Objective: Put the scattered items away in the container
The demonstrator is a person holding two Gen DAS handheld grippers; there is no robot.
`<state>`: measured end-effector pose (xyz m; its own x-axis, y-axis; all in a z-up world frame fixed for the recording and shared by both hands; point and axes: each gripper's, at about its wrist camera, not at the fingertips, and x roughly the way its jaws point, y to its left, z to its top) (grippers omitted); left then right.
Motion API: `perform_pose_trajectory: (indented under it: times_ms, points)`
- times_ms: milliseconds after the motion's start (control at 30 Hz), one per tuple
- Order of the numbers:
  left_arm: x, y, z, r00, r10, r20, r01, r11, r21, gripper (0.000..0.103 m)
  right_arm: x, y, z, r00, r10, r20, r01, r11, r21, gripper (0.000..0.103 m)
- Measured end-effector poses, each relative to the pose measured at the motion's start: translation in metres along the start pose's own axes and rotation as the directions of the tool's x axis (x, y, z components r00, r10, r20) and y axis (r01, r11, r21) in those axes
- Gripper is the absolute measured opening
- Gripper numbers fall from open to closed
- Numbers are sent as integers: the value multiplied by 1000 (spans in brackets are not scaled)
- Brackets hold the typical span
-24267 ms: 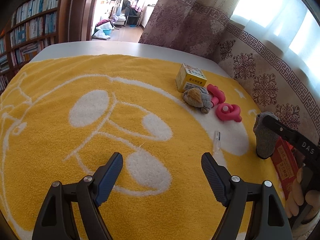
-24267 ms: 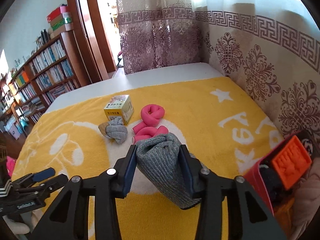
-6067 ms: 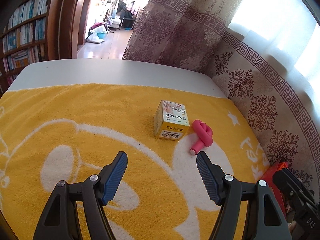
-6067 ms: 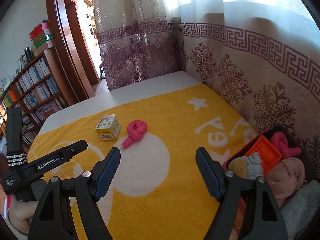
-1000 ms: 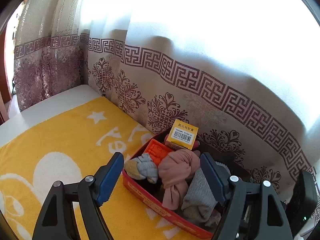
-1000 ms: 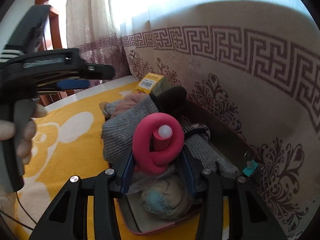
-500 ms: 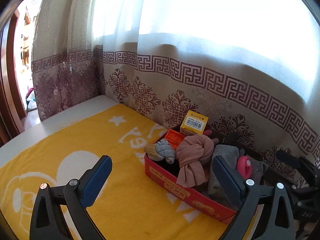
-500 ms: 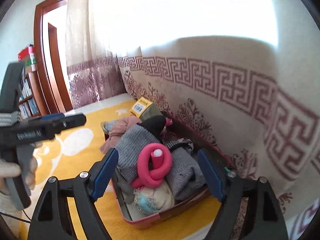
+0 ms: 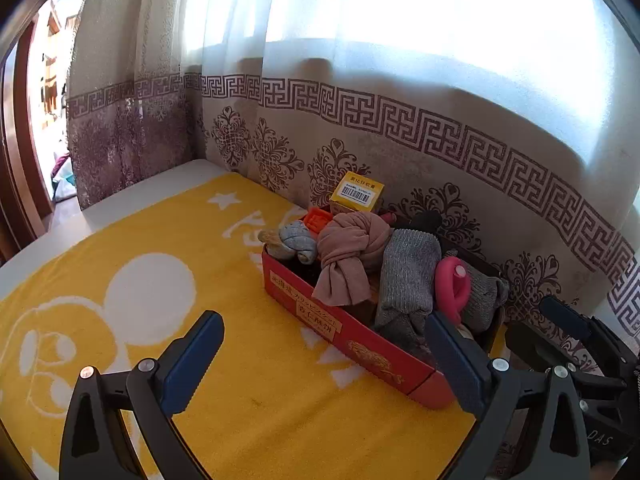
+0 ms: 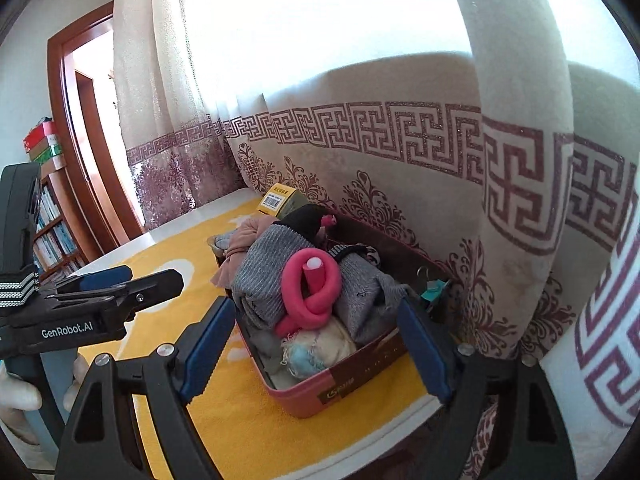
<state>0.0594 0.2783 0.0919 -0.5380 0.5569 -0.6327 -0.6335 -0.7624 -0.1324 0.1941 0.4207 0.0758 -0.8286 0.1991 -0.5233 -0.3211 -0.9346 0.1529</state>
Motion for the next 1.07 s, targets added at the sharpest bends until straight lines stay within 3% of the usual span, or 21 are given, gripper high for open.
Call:
perform_pose_trajectory:
  times_ms: [233, 567, 833, 1067]
  points:
    - [-25, -8, -2, 989, 119, 91, -122, 992, 19, 102, -8, 4, -3, 1000, -25, 13, 25, 1000, 10, 86]
    - [-26, -18, -4, 995, 81, 63, -83, 996, 33, 102, -11, 3, -5, 999, -40, 8, 39, 999, 29, 86]
    - [-13, -25, 3, 1000, 8, 5, -8, 1000, 15, 102, -14, -1, -6, 993, -116, 34, 116, 993, 9, 86]
    - [-6, -29, 2, 999, 34, -8, -34, 998, 48, 102, -14, -14, -7, 983, -176, 49, 174, 984, 46, 86]
